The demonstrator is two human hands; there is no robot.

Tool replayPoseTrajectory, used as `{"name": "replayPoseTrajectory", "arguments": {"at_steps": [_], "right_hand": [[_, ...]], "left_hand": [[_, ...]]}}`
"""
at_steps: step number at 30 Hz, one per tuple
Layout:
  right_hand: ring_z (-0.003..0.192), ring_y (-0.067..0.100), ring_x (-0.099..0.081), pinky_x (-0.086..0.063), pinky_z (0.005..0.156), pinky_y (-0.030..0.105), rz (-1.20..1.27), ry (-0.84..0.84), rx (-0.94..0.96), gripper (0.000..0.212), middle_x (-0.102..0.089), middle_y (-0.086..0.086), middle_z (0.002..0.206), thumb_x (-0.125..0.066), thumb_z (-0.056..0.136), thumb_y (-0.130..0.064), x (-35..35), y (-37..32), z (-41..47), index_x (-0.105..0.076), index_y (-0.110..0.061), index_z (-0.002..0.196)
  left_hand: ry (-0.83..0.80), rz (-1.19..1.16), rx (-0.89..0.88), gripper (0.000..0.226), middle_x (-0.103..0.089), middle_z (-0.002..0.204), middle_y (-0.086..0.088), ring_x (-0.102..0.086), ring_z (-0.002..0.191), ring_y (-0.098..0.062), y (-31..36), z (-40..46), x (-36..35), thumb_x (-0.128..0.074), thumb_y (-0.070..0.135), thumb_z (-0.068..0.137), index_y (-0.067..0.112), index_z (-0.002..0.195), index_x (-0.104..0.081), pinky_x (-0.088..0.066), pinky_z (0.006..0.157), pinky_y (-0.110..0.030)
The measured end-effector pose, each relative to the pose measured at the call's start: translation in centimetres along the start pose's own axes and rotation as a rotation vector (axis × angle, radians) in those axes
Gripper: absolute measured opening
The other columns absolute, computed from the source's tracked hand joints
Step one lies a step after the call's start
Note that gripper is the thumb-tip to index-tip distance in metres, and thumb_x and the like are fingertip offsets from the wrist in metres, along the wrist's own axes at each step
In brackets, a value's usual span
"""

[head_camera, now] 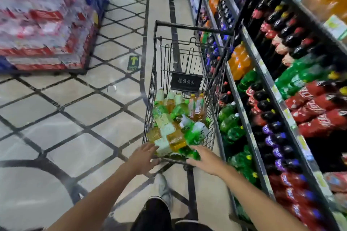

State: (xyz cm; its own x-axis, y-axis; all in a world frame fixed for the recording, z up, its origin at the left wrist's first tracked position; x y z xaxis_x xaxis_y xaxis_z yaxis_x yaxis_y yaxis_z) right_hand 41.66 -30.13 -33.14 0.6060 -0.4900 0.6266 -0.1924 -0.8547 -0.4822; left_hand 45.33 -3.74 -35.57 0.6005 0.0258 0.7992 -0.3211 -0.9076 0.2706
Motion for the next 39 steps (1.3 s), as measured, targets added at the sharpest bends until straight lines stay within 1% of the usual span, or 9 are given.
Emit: {"name": "replayPoseTrajectory", "arguments": {"at_steps": [3, 7, 12, 18, 21, 30, 35, 37, 39], "right_hand": [[0.149, 0.021, -0.029, -0.028, 0.121, 0.039, -0.054, -0.051, 0.021, 0.077, -0.031, 0.003, 0.163, -0.060, 0.094, -0.054, 0.3, -0.2, 4.8, -0.030, -0.022, 0.157], [0.149, 0.024, -0.028, -0.028, 0.122, 0.041, -0.090, -0.049, 0.070, 0.080, -0.030, 0.003, 0.163, -0.066, 0.092, -0.048, -0.2, -0.3, 10.2, -0.029, -0.021, 0.158], [0.153, 0.027, -0.016, -0.026, 0.123, 0.046, -0.184, -0.097, 0.109, 0.091, -0.014, 0.001, 0.167, -0.072, 0.088, -0.043, -1.5, 0.7, 16.9, -0.020, -0.020, 0.159], [0.153, 0.029, -0.012, -0.033, 0.119, 0.051, -0.326, -0.193, 0.186, 0.100, -0.004, -0.006, 0.165, -0.078, 0.084, -0.036, -3.6, 2.6, 21.2, -0.012, -0.026, 0.158], [0.147, 0.031, -0.022, -0.037, 0.117, 0.048, -0.372, -0.153, 0.212, 0.099, -0.014, 0.002, 0.158, -0.082, 0.080, -0.028, -3.9, 3.0, 22.3, -0.019, -0.021, 0.156], [0.117, 0.027, -0.058, -0.054, 0.095, 0.038, -0.410, -0.220, 0.262, 0.088, -0.053, 0.009, 0.134, -0.089, 0.069, -0.036, -2.8, 1.4, 24.1, -0.043, -0.010, 0.139], [0.091, 0.014, -0.064, -0.053, 0.079, 0.025, -0.217, -0.259, 0.126, 0.072, -0.067, -0.004, 0.109, -0.091, 0.061, -0.042, 0.1, 2.3, 22.5, -0.060, -0.022, 0.123], [0.087, 0.010, -0.064, -0.052, 0.075, 0.022, -0.143, -0.242, 0.091, 0.071, -0.067, -0.009, 0.102, -0.092, 0.062, -0.042, 2.1, 2.6, 21.2, -0.062, -0.021, 0.122], [0.088, 0.010, -0.063, -0.047, 0.074, 0.020, -0.080, -0.183, 0.077, 0.071, -0.063, -0.011, 0.100, -0.091, 0.065, -0.040, 4.1, 2.5, 19.6, -0.061, -0.021, 0.126]], "left_hand": [[-0.070, -0.043, 0.026, 0.107, -0.025, 0.167, -0.008, -0.020, 0.154, -0.029, -1.7, 4.0, -0.8, -0.007, 0.081, 0.075, 0.018, 0.160, -0.026, -0.021, 0.124, -0.042], [-0.123, -0.121, 0.050, 0.076, -0.024, 0.166, -0.013, -0.018, 0.154, -0.032, -2.3, 7.0, -2.5, -0.039, 0.061, 0.100, 0.015, 0.159, -0.028, -0.017, 0.125, -0.041], [-0.161, -0.219, 0.092, 0.107, -0.030, 0.163, -0.016, -0.024, 0.151, -0.036, -2.1, 9.7, -5.3, -0.007, 0.074, 0.072, 0.014, 0.157, -0.032, -0.021, 0.123, -0.044], [-0.115, -0.443, 0.253, 0.097, -0.029, 0.161, -0.016, -0.023, 0.151, -0.036, -1.8, 10.8, -7.7, -0.021, 0.071, 0.079, 0.012, 0.154, -0.035, -0.025, 0.122, -0.047], [-0.044, -0.542, 0.353, 0.080, -0.030, 0.159, -0.016, -0.023, 0.149, -0.038, -1.5, 11.2, -8.9, -0.040, 0.059, 0.086, 0.012, 0.151, -0.040, -0.025, 0.121, -0.050], [0.283, -0.740, 0.556, 0.070, -0.047, 0.141, -0.016, -0.041, 0.135, -0.035, 0.1, 11.6, -10.3, -0.045, 0.053, 0.084, 0.006, 0.133, -0.059, -0.025, 0.112, -0.034], [0.274, -0.993, 0.844, 0.036, -0.068, 0.114, -0.006, -0.068, 0.102, -0.027, 1.6, 11.3, -8.7, -0.064, 0.042, 0.094, 0.012, 0.114, -0.066, -0.054, 0.089, -0.038], [0.226, -1.253, 0.935, 0.052, -0.074, 0.095, -0.008, -0.073, 0.086, -0.027, 2.6, 11.3, -7.6, -0.063, 0.060, 0.090, 0.010, 0.104, -0.068, -0.060, 0.083, -0.043], [0.061, -1.634, 0.977, 0.062, -0.073, 0.102, -0.011, -0.072, 0.087, -0.027, 4.5, 11.6, -6.1, -0.060, 0.067, 0.090, 0.010, 0.115, -0.064, -0.062, 0.085, -0.042]]}}
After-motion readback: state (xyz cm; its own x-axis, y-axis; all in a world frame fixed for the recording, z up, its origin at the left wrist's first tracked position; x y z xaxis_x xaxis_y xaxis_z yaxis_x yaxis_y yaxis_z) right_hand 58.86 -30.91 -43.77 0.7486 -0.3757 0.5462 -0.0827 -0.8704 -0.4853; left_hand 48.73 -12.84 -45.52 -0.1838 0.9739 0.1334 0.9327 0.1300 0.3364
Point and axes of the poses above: each hand's wrist, its own z-axis towards the middle knuckle, its own x-axis out of the back of the hand, y = z × x, the point moved 4 cm from there along z, towards the middle knuckle
